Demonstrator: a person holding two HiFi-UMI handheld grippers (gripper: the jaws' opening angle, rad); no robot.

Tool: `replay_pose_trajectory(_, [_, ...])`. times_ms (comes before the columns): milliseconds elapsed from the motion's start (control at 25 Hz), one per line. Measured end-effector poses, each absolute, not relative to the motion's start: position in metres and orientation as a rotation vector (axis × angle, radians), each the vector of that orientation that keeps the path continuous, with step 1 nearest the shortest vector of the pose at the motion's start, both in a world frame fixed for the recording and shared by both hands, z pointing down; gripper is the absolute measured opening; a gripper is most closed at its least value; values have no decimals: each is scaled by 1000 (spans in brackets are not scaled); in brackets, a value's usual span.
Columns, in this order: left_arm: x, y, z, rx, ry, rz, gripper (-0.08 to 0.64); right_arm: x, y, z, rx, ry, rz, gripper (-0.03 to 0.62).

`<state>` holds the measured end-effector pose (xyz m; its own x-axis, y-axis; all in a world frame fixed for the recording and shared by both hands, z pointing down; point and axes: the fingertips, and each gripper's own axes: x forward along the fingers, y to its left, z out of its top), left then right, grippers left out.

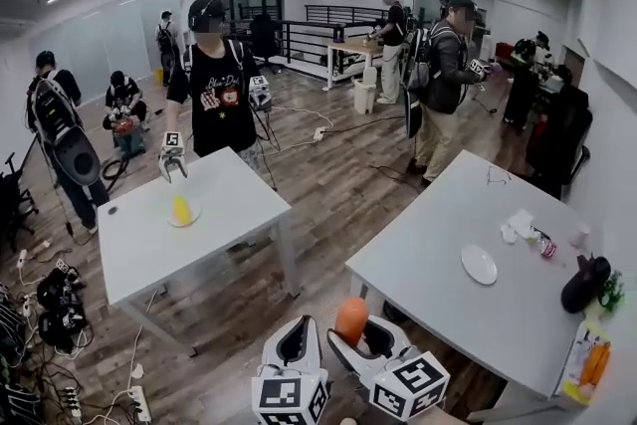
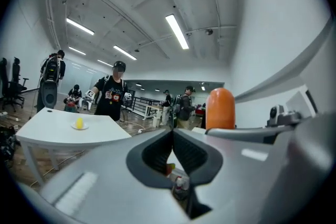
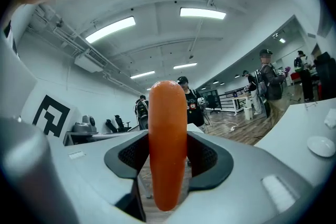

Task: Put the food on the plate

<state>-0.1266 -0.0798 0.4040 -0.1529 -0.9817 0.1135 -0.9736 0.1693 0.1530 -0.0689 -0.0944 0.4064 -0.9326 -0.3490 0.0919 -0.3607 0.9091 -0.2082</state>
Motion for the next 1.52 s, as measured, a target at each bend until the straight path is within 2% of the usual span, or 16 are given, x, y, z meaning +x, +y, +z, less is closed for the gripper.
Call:
replay_pose_trajectory(320, [-57, -132, 406, 2111, -2083, 41, 8, 10, -144, 407, 860, -2990, 417, 218])
replay_pose_trajectory(800, [39, -257, 430, 2337, -1738, 27, 8, 117, -247, 438, 1312, -2785, 438, 218])
replay_pose_trajectory(1520, [121, -454, 450, 2418, -1558, 56, 8, 224, -443, 491, 1441, -2469, 507, 218])
